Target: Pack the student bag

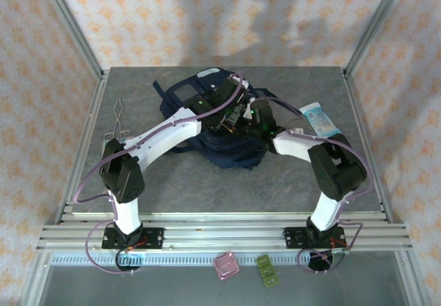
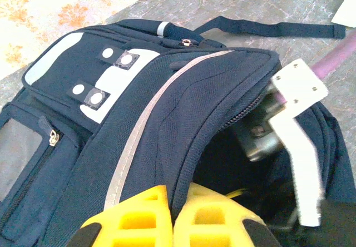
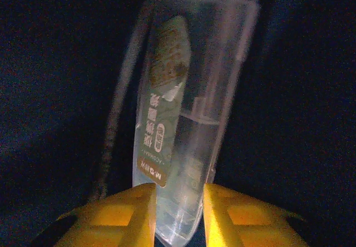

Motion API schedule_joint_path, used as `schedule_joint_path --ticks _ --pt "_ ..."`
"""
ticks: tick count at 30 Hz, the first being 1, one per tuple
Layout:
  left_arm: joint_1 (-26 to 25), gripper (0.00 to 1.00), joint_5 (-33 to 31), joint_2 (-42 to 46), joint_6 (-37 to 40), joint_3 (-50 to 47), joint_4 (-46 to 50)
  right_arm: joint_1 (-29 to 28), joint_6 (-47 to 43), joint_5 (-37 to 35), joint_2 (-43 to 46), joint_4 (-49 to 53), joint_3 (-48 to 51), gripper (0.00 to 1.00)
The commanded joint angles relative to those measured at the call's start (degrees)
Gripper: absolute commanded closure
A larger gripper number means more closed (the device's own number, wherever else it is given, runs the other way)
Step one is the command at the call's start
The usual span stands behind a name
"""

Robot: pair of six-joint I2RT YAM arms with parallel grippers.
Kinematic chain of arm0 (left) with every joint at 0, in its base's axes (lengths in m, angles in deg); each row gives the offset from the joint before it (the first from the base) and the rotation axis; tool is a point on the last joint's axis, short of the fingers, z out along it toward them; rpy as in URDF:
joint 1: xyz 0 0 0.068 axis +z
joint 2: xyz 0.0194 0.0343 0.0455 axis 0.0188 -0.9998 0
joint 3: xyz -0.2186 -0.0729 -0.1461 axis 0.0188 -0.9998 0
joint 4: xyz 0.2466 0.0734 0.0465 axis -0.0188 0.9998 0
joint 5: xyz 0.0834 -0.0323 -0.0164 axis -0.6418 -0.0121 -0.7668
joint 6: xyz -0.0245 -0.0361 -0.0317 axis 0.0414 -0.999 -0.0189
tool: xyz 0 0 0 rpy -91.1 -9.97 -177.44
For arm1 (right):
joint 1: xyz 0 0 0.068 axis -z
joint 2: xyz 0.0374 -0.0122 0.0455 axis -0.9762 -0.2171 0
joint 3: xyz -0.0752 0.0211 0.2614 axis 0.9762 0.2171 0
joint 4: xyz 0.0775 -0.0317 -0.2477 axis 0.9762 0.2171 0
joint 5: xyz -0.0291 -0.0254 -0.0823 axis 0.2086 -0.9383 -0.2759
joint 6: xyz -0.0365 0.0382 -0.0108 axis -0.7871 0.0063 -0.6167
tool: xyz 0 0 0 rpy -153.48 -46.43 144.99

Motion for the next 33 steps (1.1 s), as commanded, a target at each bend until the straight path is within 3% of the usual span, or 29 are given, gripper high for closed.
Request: schedule_joint_path --ticks 1,4,7,17,24,29,33 --pt "-0.36 1.00 2.01 4.13 -2.24 2.00 -4.62 -0.76 6.31 2.76 -2.96 -12.99 -1.45 0.73" --pt "-0.33 1.00 2.11 4.21 -2.57 1.67 -4.68 -0.94 8.67 2.74 -4.47 -18.95 -0.71 0.73" --pt "-0.36 1.00 1.36 4.46 -2.61 1.22 -4.69 -0.94 7.52 1.91 -3.24 -16.70 0.48 0.72" --pt "0.51 1.00 -1.26 5.82 -2.77 -3.76 -6.88 -0.85 -12.43 -15.41 20.83 15.57 10.27 0.41" --pt "0.52 1.00 0.29 6.90 -4.53 -7.39 -9.08 1.25 -17.87 -30.11 35.72 34.31 12.91 0.25" --pt "0.51 1.00 0.76 7.12 -4.81 -8.07 -8.86 8.07 -18.35 -42.53 38.61 49.03 11.08 0.16" --pt "0.53 1.00 1.12 7.20 -4.90 -7.89 -8.78 12.70 -19.65 -45.77 37.97 52.21 10.86 0.11"
